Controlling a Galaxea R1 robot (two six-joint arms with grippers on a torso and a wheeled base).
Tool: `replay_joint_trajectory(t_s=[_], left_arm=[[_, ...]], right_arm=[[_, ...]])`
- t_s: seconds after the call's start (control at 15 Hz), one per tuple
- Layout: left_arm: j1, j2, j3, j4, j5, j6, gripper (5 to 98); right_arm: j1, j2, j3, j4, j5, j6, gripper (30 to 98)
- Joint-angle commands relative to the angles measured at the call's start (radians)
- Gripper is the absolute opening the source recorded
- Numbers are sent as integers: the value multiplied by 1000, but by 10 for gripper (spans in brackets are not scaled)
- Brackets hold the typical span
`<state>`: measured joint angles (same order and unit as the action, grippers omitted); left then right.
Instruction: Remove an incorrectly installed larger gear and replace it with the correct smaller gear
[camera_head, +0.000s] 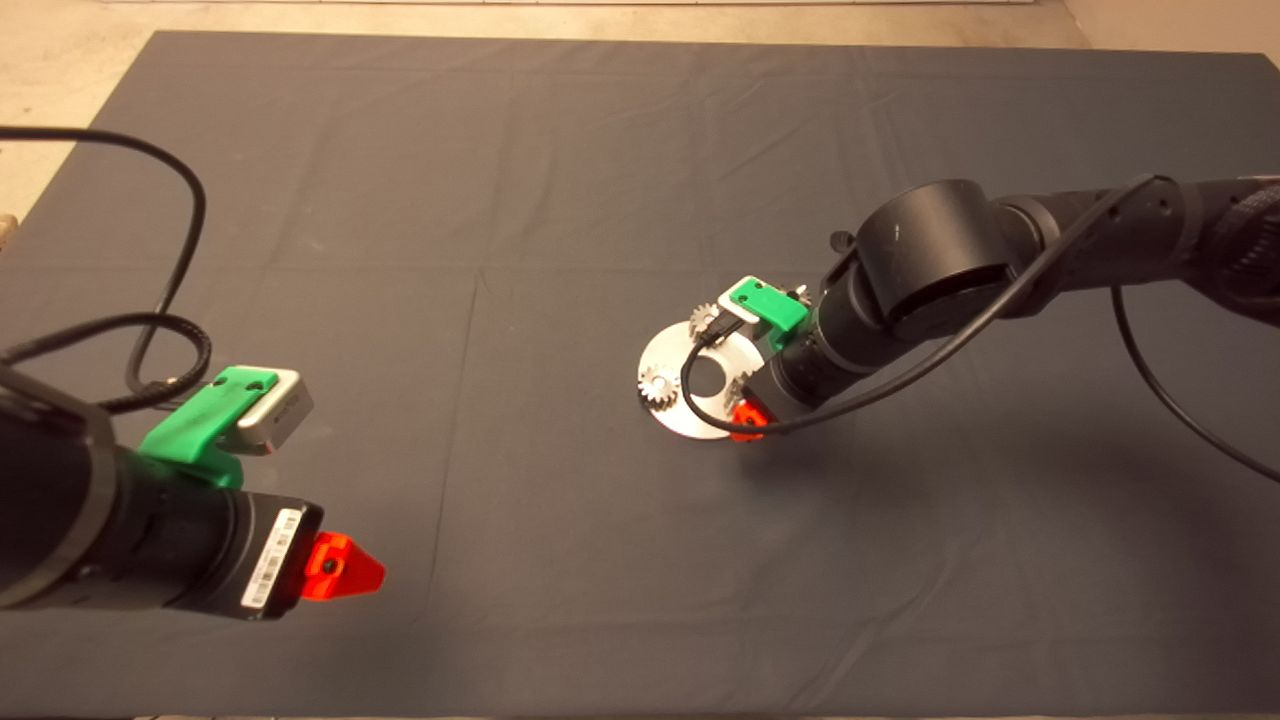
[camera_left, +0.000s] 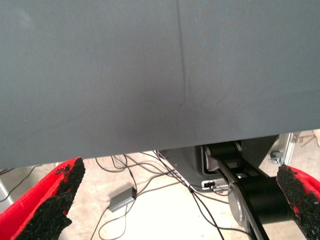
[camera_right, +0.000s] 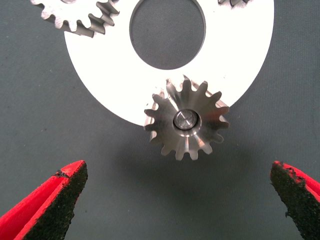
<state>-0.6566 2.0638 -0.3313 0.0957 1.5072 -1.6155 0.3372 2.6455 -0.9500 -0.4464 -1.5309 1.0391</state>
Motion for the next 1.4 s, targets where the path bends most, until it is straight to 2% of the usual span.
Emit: replay_joint_trajectory(t_s=[0.0, 0.27, 0.8, 0.93, 1.07, 1.13, 1.27, 1.33], left_arm=[[-6, -1, 16, -16, 2, -1, 982], [-6, -1, 16, -16, 2, -1, 982], [-6, -1, 16, -16, 2, -1, 982], [-6, -1, 16, -16, 2, -1, 982], [-3, -1, 16, -16, 2, -1, 982], [-2, -1, 16, -16, 2, -1, 982], [0, -1, 16, -16, 2, -4, 982], [2, -1, 16, -16, 2, -4, 983]], right_arm=[[-28, -12, -33, -65, -120, -5, 968], [-70, -14, -79, -81, -117, -5, 968], [-69, -3, -107, -97, -111, -4, 954], [-66, -2, -107, -114, -109, -2, 903], [-66, 1, -105, -115, -107, -2, 896], [-64, 3, -105, -115, -107, -2, 858], [-64, 6, -105, -130, -107, -5, 848], [-64, 6, -105, -138, -97, -5, 848]])
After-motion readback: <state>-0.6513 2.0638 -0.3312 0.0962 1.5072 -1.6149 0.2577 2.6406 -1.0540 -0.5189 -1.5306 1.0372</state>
